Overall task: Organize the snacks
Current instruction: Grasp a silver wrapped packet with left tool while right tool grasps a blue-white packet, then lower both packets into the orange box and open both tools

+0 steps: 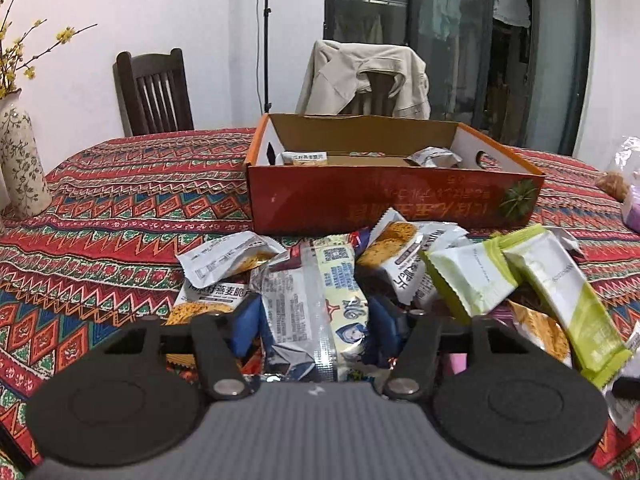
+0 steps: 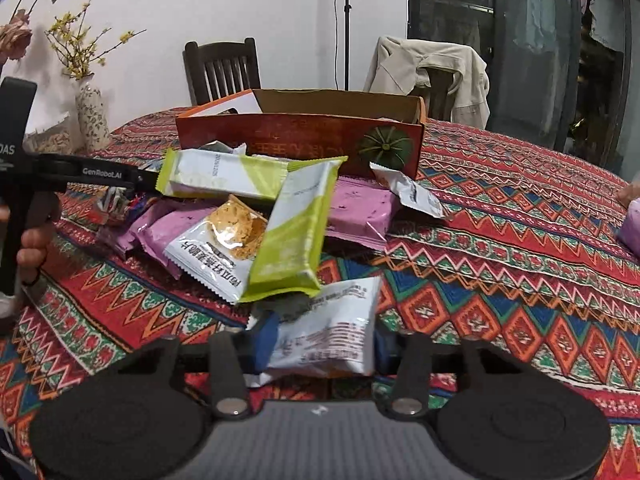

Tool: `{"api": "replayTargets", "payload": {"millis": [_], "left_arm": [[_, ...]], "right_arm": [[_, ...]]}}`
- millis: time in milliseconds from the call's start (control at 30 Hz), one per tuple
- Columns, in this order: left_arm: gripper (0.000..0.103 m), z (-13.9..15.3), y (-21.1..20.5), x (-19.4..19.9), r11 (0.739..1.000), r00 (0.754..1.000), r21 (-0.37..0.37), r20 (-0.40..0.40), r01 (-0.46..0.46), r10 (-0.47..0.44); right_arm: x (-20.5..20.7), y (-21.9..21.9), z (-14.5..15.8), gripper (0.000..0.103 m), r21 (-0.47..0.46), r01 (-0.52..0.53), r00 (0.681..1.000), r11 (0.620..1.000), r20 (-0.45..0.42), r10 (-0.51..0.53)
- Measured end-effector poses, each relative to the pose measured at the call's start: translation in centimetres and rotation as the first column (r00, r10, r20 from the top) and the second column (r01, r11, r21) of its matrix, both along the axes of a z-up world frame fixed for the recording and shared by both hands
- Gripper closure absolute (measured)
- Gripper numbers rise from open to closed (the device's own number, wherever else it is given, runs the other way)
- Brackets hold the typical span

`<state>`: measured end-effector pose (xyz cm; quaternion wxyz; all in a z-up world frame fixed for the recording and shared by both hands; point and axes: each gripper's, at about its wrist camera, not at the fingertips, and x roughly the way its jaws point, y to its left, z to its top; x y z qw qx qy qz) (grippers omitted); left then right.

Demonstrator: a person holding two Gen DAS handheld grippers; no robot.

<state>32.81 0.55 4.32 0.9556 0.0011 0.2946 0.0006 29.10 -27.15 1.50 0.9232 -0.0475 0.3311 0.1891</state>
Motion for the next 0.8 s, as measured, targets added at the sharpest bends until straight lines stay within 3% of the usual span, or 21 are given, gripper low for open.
{"api": "replayTargets", "payload": {"millis": [400,600,800], "left_arm": [[0.047,2.2,1.3,-5.7,0.997,0.999,-0.073,0.014,-0.031,0.032],[0.047,4.6,2.5,-7.0,0.988,0.997,-0.152,0.078,0.007,0.005],[0.047,7.0,2.8,-5.0,0.991,0.989,-0.129,0.145,0.026,-0.007]], "right_arm": [[-1.3,-5.1,2.0,0.089,0.033,0.143,0.988,0.989,0.051,-0.144],[-1.6,-4.1,4.1,0.091,0.044,0.089,0.988,0.995,0.124,-0.094],[0.0,-3.2,6.4,0.091,0.091,0.046,0.982,0.995,0.177,-0.062]]}}
